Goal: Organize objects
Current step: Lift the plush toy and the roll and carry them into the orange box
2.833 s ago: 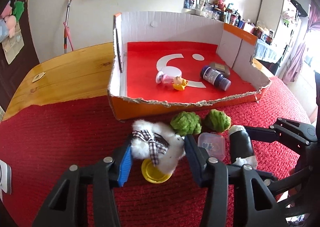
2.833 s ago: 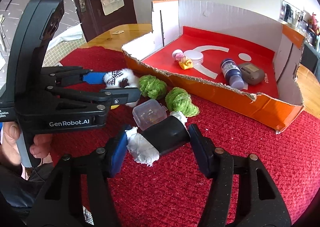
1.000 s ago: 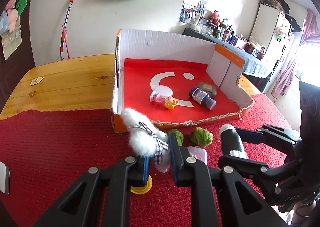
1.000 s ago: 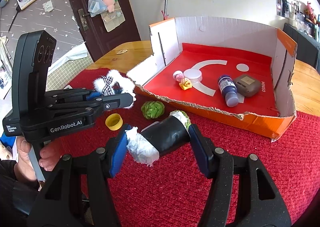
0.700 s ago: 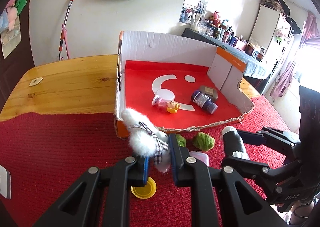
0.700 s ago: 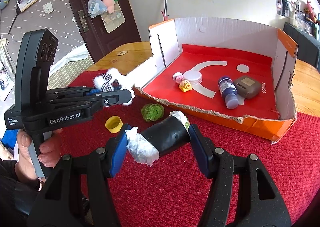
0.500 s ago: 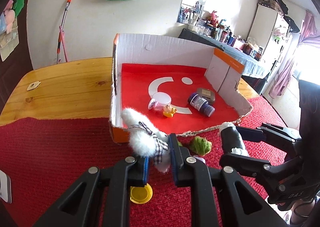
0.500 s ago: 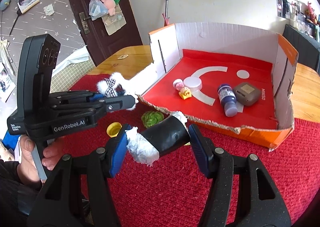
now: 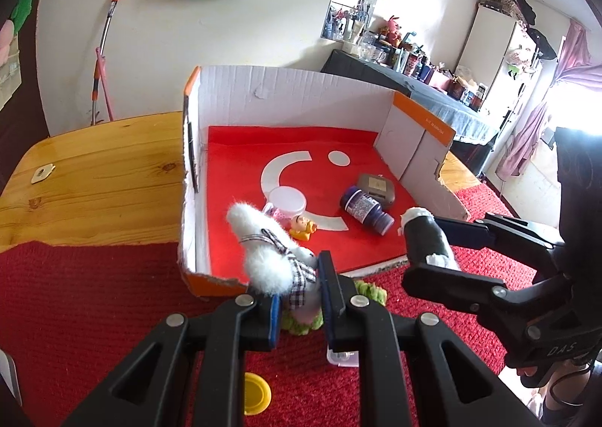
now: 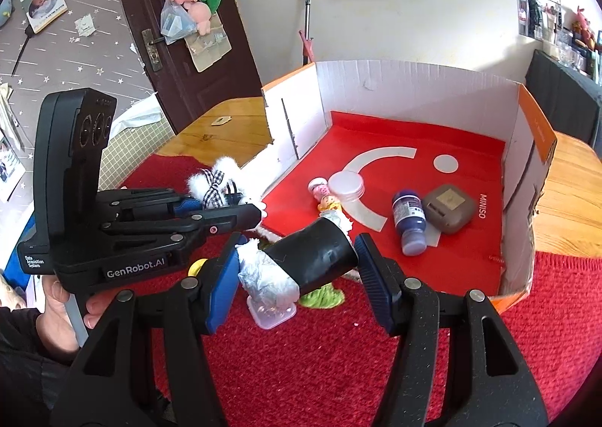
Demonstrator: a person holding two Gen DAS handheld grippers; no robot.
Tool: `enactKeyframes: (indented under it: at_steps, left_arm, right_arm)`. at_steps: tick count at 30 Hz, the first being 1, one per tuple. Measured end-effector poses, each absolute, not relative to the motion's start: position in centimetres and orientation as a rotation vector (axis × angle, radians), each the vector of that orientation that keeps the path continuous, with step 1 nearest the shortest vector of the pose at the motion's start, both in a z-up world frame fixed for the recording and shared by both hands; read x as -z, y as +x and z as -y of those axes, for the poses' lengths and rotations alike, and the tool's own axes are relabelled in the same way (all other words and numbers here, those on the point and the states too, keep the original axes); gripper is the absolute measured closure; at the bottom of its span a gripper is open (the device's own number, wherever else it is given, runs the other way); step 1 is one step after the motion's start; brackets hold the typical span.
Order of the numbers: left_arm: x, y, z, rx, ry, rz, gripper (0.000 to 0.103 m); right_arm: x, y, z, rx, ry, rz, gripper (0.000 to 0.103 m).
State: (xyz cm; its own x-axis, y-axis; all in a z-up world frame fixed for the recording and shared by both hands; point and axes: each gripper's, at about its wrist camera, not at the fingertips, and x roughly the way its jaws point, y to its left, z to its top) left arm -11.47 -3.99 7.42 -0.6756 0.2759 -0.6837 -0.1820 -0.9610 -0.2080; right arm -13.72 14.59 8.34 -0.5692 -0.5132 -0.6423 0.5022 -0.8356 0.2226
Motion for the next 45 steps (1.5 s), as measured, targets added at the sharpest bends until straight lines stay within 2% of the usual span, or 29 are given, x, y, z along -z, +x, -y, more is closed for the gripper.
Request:
enactKeyframes:
  at_steps: [24, 45]
  left_arm:
    - [-5.2, -15.7, 3.0, -2.557, -1.259, 0.153, 0.086]
    - [-4.6, -16.9, 2.3, -2.577, -1.250, 0.130, 0.085]
  right_arm:
    - [-5.3, -19.6, -15.5, 2.301, 1.182, 0.104, 0.045]
    - [-3.6, -21.2, -15.6, 2.333, 1.254, 0.068, 0.045]
